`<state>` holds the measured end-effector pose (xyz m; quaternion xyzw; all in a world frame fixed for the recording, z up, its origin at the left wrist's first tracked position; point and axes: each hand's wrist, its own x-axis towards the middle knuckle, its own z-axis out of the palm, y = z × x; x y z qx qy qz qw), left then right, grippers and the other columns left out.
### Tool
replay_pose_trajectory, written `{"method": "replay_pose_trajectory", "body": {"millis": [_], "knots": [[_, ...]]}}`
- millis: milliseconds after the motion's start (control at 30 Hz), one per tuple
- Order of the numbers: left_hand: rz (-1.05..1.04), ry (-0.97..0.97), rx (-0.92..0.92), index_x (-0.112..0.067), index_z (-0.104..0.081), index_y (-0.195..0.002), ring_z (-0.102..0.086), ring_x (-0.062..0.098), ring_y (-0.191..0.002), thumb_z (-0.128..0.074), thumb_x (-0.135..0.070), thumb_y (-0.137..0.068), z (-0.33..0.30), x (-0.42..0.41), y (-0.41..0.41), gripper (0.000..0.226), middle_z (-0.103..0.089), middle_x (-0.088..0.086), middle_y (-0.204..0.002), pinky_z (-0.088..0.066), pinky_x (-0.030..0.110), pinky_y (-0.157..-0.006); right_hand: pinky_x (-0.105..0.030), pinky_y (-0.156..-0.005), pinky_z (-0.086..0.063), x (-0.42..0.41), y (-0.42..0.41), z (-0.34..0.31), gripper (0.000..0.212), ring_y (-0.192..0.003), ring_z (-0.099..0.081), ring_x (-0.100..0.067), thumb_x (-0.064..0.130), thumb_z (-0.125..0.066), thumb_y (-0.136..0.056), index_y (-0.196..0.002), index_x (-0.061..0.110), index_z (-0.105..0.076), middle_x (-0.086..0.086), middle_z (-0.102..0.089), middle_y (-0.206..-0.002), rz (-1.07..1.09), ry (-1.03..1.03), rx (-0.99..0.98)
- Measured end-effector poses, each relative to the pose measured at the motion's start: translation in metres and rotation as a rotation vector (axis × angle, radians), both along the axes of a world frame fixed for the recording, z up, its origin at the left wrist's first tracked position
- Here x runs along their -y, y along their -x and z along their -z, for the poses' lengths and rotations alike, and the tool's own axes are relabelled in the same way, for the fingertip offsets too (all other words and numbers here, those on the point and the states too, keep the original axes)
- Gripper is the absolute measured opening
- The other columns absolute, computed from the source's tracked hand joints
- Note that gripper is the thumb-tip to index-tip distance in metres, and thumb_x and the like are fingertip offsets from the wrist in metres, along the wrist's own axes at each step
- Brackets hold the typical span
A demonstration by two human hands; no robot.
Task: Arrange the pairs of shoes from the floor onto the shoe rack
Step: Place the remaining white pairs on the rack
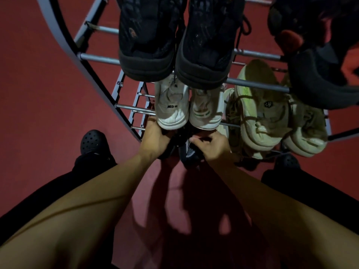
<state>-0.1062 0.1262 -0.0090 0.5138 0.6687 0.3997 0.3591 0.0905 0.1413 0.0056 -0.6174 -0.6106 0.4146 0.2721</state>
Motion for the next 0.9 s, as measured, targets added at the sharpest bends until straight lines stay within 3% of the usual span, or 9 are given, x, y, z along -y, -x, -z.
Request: {"method": "replay_pose_trajectory", "body": {"millis": [133,233,300,367,433,567,667,800,900], "knots": [[0.012,0.094,-0.052,-0.021,-0.065,-0.124,-0.066,0.008,-0.113,-0.076,-0.033,-0.086,0.003,0.016,-0.005,0.042,-0.069,-0.005,-0.121,-0.051,0.023,-0.094,-0.039,-0.071,-0.062,0.024,-0.005,-0.006,0.01,-0.073,-0.072,-0.013,0.031,-0.083,-0.076,-0.077,0.033,-0.074,0.001,-0.075,-0.08,0.024,0.013,-0.075],[0.01,0.246,0.088,-0.014,-0.069,-0.107,-0.07,0.02,-0.084,-0.074,-0.02,-0.091,-0.001,0.028,-0.014,0.017,-0.072,-0.006,-0.088,-0.049,0.024,-0.073,-0.017,-0.07,-0.053,0.038,-0.011,-0.018,0.01,-0.071,-0.067,0.0,0.017,-0.08,-0.082,-0.087,0.022,-0.073,0.01,-0.072,-0.078,-0.018,-0.042,-0.124],[0.038,0.286,0.134,-0.017,-0.064,-0.111,-0.063,0.013,-0.073,-0.072,-0.017,-0.093,-0.005,0.038,-0.019,0.019,-0.066,-0.008,-0.083,-0.048,0.021,-0.068,-0.012,-0.071,-0.05,0.05,-0.013,-0.022,0.011,-0.074,-0.067,0.003,0.013,-0.077,-0.085,-0.091,0.021,-0.072,0.012,-0.072,-0.081,-0.029,-0.037,-0.161],[0.113,0.304,0.131,-0.019,-0.062,-0.123,-0.063,0.005,-0.083,-0.074,-0.014,-0.092,-0.01,0.047,-0.022,0.033,-0.067,-0.006,-0.098,-0.049,0.011,-0.074,-0.014,-0.072,-0.051,0.058,-0.014,-0.027,0.016,-0.075,-0.067,0.002,0.012,-0.075,-0.086,-0.092,0.026,-0.071,0.01,-0.073,-0.085,-0.033,-0.013,-0.185],[0.197,0.353,0.177,-0.02,-0.064,-0.126,-0.066,0.011,-0.099,-0.072,-0.011,-0.093,-0.014,0.054,-0.025,0.036,-0.069,0.0,-0.115,-0.05,0.012,-0.082,-0.02,-0.076,-0.054,0.064,-0.017,-0.033,0.022,-0.079,-0.068,-0.002,0.01,-0.074,-0.088,-0.092,0.032,-0.069,0.008,-0.073,-0.087,-0.049,0.024,-0.221],[0.18,0.509,0.481,-0.024,-0.065,-0.124,-0.068,0.009,-0.102,-0.07,-0.013,-0.094,-0.032,0.067,-0.034,0.033,-0.074,-0.003,-0.11,-0.051,0.019,-0.081,-0.027,-0.081,-0.057,0.078,-0.022,-0.045,0.021,-0.085,-0.07,-0.006,0.012,-0.076,-0.085,-0.092,0.032,-0.07,0.004,-0.074,-0.089,-0.076,0.059,-0.264],[0.273,0.421,0.399,-0.013,-0.069,-0.123,-0.071,0.001,-0.096,-0.082,-0.008,-0.084,-0.038,0.076,-0.037,0.041,-0.075,-0.002,-0.106,-0.051,0.01,-0.079,-0.026,-0.08,-0.056,0.088,-0.028,-0.056,0.02,-0.083,-0.068,-0.009,0.014,-0.081,-0.081,-0.093,0.027,-0.071,0.003,-0.072,-0.087,-0.021,0.104,-0.287],[0.309,0.29,0.278,-0.018,-0.08,-0.094,-0.07,-0.004,-0.1,-0.082,-0.01,-0.083,-0.052,0.086,-0.041,0.013,-0.075,-0.01,-0.104,-0.049,0.011,-0.09,-0.022,-0.08,-0.052,0.1,-0.042,-0.073,0.02,-0.085,-0.067,-0.007,0.014,-0.084,-0.078,-0.091,0.022,-0.071,0.007,-0.071,-0.085,-0.006,0.068,-0.293],[0.362,0.248,0.183,-0.017,-0.078,-0.091,-0.066,-0.008,-0.104,-0.078,-0.017,-0.089,-0.067,0.096,-0.048,0.002,-0.072,-0.014,-0.109,-0.044,0.005,-0.089,-0.029,-0.084,-0.056,0.115,-0.049,-0.09,0.02,-0.089,-0.068,-0.009,0.02,-0.085,-0.077,-0.092,0.022,-0.071,0.003,-0.072,-0.09,-0.021,0.089,-0.299]]}}
